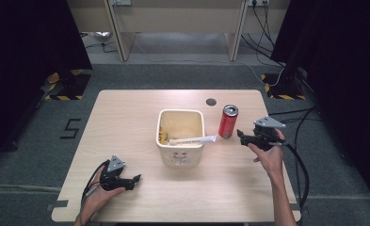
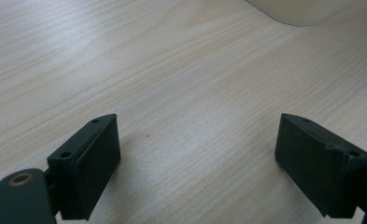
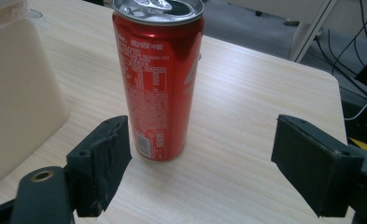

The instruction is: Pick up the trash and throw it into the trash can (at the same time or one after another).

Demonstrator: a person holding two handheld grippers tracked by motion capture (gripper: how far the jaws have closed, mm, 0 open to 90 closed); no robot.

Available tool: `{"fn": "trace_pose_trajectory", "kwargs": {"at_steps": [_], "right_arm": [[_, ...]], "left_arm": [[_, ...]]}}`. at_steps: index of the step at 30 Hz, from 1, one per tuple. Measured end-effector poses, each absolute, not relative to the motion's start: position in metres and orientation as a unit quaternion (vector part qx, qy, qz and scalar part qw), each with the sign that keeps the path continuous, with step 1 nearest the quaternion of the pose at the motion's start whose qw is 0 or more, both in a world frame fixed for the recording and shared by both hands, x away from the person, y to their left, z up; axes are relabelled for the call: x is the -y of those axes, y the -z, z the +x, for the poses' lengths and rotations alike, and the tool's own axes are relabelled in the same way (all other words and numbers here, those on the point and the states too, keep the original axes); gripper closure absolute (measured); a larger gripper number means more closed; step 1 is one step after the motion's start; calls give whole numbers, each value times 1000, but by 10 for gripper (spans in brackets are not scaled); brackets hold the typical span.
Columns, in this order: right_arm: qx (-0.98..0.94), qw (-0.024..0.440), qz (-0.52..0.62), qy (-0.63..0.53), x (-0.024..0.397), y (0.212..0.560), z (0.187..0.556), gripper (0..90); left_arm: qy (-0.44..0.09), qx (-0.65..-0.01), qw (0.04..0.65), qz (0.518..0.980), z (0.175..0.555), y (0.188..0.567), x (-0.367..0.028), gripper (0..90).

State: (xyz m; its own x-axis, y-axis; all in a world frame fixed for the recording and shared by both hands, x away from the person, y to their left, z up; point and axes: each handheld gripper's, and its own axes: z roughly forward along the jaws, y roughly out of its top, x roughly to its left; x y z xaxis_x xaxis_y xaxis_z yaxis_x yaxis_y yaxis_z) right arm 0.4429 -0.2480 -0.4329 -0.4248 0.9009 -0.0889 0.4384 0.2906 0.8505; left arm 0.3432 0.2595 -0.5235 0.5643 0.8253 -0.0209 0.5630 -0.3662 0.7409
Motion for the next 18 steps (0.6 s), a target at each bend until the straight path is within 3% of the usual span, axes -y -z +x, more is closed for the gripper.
{"fn": "trace_pose_trajectory", "kwargs": {"at_steps": [18], "right_arm": [[-743, 278, 449, -411, 239, 442, 461, 189]], "left_arm": [[-181, -430, 363, 807, 343, 523, -260, 134]]}}
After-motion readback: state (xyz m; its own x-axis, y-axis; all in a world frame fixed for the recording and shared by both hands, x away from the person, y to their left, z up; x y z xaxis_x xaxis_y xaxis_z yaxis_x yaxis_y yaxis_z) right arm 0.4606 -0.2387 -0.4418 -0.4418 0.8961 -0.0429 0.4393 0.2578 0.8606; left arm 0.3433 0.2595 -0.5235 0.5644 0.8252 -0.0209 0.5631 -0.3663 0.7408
